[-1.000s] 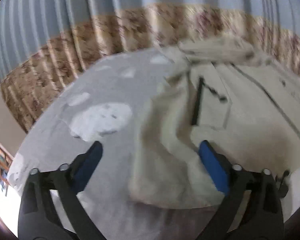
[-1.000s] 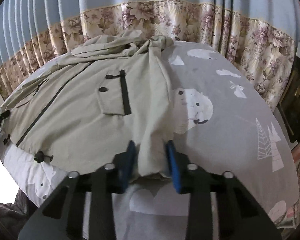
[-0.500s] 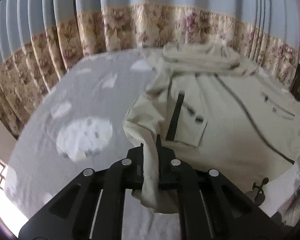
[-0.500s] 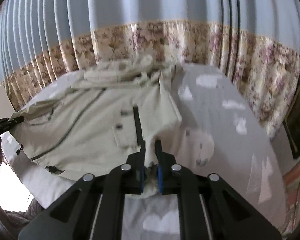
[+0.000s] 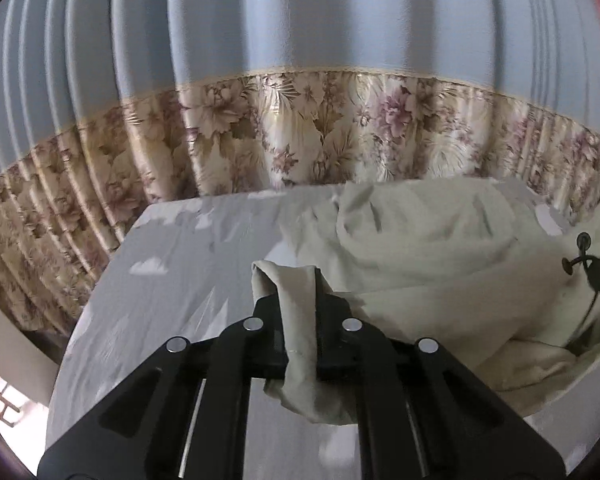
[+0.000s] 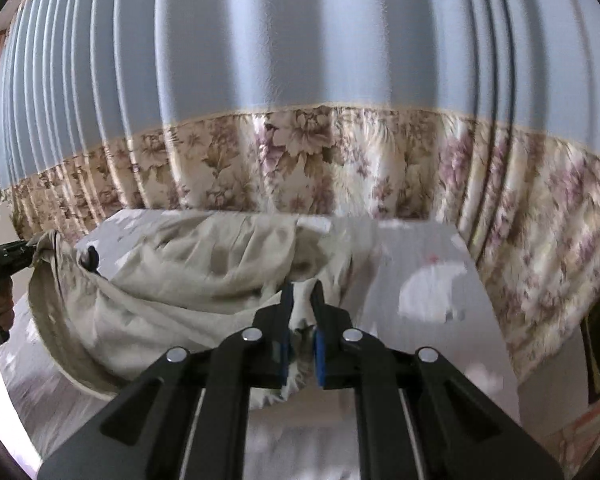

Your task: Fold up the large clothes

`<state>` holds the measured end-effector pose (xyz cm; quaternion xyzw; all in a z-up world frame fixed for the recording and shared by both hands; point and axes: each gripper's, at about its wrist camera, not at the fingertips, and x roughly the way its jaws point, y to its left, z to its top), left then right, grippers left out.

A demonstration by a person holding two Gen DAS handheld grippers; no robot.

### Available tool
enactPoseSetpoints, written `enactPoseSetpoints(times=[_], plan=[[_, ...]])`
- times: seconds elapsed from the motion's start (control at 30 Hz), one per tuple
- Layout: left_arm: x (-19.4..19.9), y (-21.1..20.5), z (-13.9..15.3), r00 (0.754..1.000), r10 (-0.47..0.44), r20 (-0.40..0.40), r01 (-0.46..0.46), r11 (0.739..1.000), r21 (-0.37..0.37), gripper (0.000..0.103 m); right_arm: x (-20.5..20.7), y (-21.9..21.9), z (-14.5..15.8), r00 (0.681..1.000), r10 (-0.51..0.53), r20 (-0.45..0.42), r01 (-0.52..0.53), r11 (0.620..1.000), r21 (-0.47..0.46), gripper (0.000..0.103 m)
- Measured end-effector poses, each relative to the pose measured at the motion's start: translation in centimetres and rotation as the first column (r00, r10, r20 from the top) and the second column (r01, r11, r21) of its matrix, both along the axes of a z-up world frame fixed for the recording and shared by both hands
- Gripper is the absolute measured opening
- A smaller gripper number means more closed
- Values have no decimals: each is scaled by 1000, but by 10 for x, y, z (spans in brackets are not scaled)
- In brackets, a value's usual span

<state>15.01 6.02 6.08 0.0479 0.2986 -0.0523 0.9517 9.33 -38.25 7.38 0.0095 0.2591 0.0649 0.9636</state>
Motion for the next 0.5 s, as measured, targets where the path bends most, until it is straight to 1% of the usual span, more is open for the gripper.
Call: enactPoseSetpoints(times=[0.03, 0.07, 0.1, 0.2, 0.23, 0.27, 0.3, 0.33, 0.37, 0.4, 0.43, 0.47, 0.5], plan=[[12, -3, 1, 1000, 2, -1, -2, 1000, 2, 7, 21, 1, 3, 1000, -3, 3, 3, 1000, -18, 8], [38, -7, 2, 1000, 10, 0, -10, 1000, 7, 7, 38, -1, 6, 1000, -8, 3, 8, 1000, -24, 8], [50, -8, 2, 1000, 14, 0, -14, 1000, 7, 7, 62, -4, 7, 1000, -14, -3, 14, 1000, -24, 8], [118, -17, -5, 998, 43, -46, -43, 999, 3, 7, 116, -10, 3, 999, -28, -32, 27, 999, -32, 8], [137, -20, -10, 996, 50, -67, -50, 999, 10, 8, 139, -14, -2, 998, -33, -52, 32, 999, -18, 8], [147, -21, -14, 995, 55, -81, -54, 998, 14, 11, 157, -17, -8, 997, -40, -69, 39, 999, -20, 8], [169, -23, -26, 991, 70, -112, -69, 997, 18, 12, 175, -19, -15, 995, -48, -89, 46, 999, -23, 9], [181, -24, -32, 989, 81, -126, -80, 997, 16, 15, 196, -22, -26, 992, -58, -113, 56, 998, -17, 9], [193, -24, -41, 985, 87, -146, -86, 996, 15, 20, 213, -24, -37, 989, -61, -136, 61, 998, -7, 13], [206, -24, -52, 980, 86, -181, -87, 996, 5, 24, 227, -26, -48, 986, -69, -153, 70, 998, 1, 28], [212, -23, -58, 976, 89, -200, -95, 995, -18, 39, 232, -26, -54, 985, -91, -149, 91, 996, -9, 40], [216, -20, -63, 973, 93, -210, -105, 993, -47, 59, 237, -26, -61, 981, -131, -144, 129, 991, -26, 64], [216, -18, -64, 973, 91, -212, -110, 991, -76, 70, 239, -26, -65, 978, -149, -143, 148, 989, -22, 79]])
